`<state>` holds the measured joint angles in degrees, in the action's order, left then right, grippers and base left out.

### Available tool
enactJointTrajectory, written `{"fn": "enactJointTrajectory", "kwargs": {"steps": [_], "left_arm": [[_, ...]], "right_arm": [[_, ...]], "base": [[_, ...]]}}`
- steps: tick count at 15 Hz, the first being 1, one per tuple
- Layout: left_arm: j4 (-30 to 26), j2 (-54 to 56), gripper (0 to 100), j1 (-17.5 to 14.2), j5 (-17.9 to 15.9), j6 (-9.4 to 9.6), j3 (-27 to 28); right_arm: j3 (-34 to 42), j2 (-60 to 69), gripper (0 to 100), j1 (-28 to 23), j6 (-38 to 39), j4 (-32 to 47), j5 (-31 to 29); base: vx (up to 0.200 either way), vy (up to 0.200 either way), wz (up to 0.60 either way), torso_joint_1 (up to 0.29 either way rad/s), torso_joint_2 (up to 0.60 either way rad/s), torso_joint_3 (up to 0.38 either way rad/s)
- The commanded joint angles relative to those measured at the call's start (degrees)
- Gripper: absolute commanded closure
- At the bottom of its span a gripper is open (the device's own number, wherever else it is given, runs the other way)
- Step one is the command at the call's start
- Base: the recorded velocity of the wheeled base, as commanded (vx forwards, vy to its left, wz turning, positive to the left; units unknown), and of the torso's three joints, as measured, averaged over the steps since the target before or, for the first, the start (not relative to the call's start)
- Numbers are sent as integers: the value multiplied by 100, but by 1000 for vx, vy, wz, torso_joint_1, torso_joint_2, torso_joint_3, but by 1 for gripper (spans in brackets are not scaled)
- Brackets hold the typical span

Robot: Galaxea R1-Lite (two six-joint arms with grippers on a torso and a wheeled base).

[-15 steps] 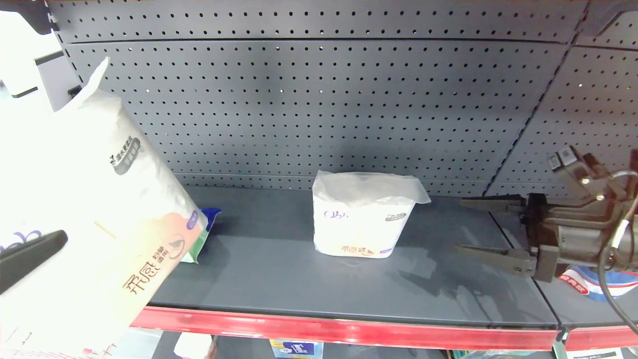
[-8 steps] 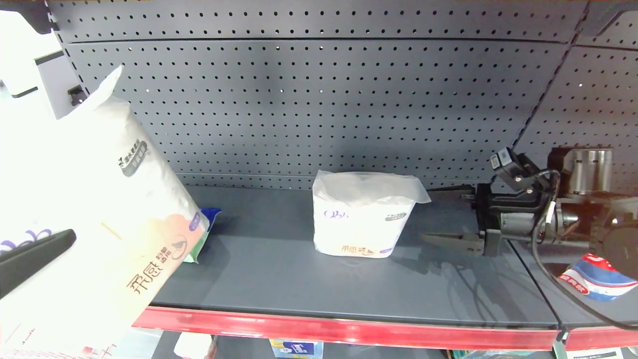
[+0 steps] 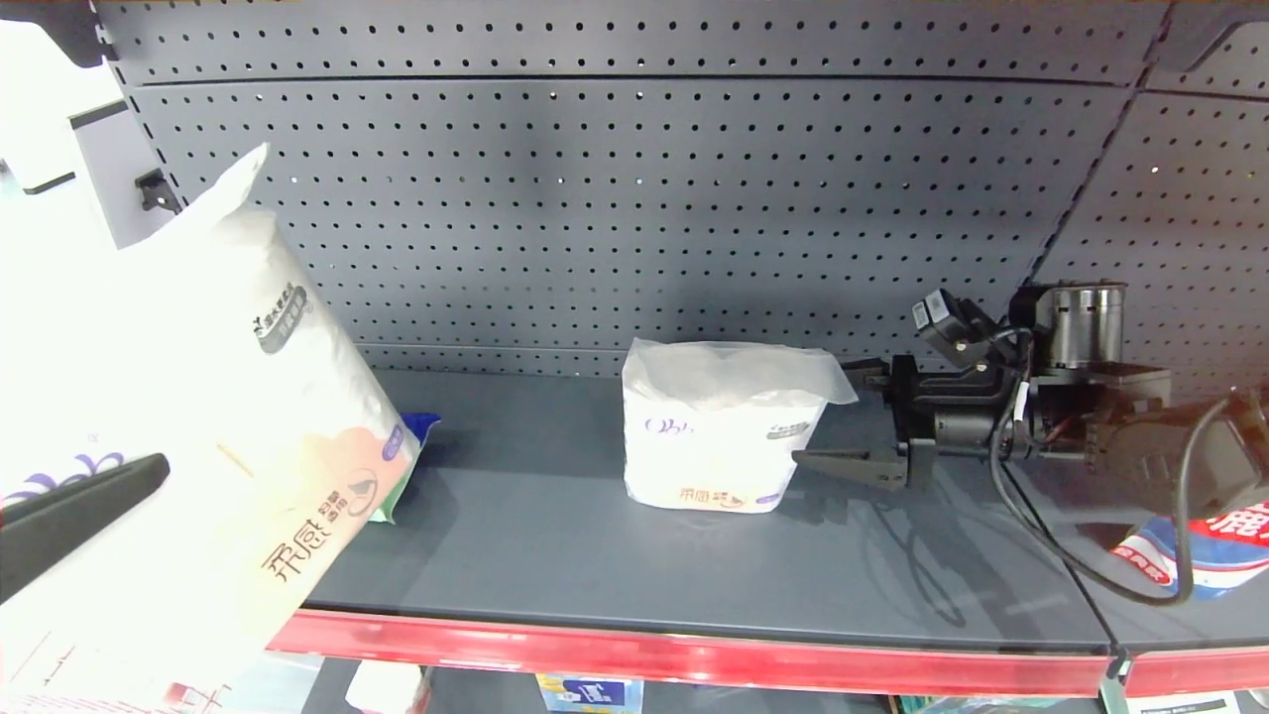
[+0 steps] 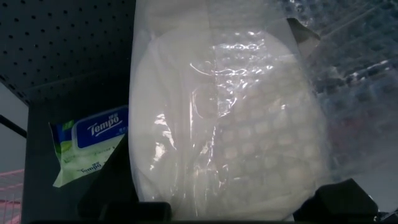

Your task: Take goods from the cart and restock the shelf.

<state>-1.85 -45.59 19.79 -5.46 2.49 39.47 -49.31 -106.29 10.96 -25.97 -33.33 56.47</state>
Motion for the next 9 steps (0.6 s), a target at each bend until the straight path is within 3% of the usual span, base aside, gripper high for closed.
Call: {"fn": "enactJointTrajectory", "kwargs": {"steps": [1,9], "left_arm": [[1,-46,100,-1,1,-3,-1],[-8,-73,100,-1,1,-3,-10]], "right_arm": [[-316,-366,0,161,-5,2,-13],[-922,-841,0,539,48,2,-30]], "base": [[0,0,0,0,0,0],[0,0,0,0,0,0]]}}
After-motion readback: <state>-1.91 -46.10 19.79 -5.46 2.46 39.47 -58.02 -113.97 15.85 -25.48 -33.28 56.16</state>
